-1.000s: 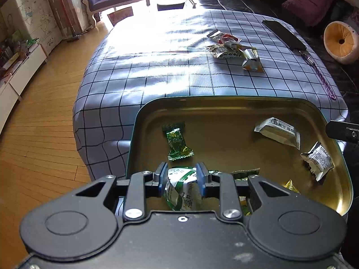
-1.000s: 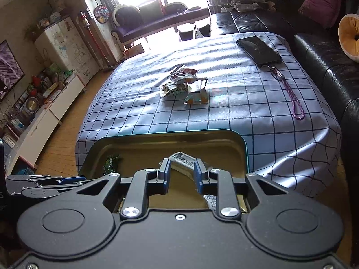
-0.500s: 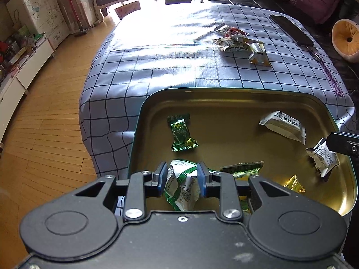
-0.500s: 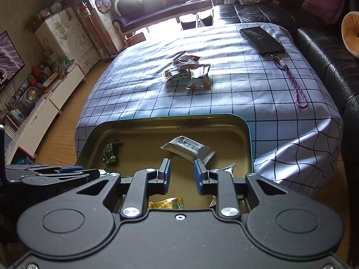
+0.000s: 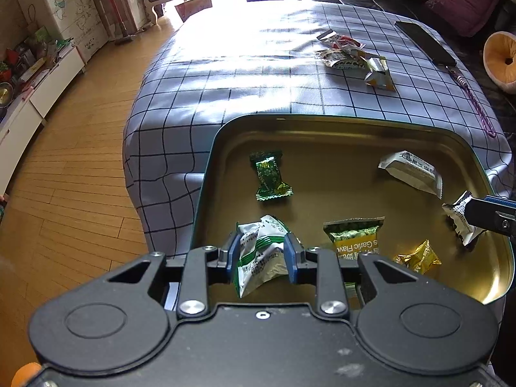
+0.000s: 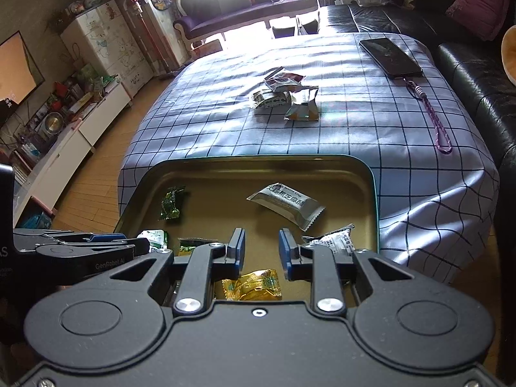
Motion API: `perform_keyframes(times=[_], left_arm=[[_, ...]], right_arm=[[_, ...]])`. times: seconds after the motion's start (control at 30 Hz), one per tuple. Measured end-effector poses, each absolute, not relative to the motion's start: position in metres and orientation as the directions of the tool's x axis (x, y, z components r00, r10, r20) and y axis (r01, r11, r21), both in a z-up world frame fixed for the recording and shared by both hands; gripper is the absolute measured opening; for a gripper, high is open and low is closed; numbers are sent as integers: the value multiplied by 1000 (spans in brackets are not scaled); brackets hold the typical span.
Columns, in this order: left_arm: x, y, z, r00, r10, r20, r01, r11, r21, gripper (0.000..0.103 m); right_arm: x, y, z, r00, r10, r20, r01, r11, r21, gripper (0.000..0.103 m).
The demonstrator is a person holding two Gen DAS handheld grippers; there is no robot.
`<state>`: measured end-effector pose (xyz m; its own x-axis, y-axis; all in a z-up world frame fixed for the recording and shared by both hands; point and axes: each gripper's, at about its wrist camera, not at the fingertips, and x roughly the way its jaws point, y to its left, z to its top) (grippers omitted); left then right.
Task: Organize snacks
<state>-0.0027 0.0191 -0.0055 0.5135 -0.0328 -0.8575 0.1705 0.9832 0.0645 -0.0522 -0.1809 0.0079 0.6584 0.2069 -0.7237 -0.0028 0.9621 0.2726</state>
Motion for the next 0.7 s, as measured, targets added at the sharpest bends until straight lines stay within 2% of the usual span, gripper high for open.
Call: perform_keyframes(times=[0.7], left_arm=[[-22, 27, -6, 498, -46, -866, 169, 985, 45, 30]], right_arm=[[-57, -167, 7, 641, 230, -733, -51, 965, 258, 36]])
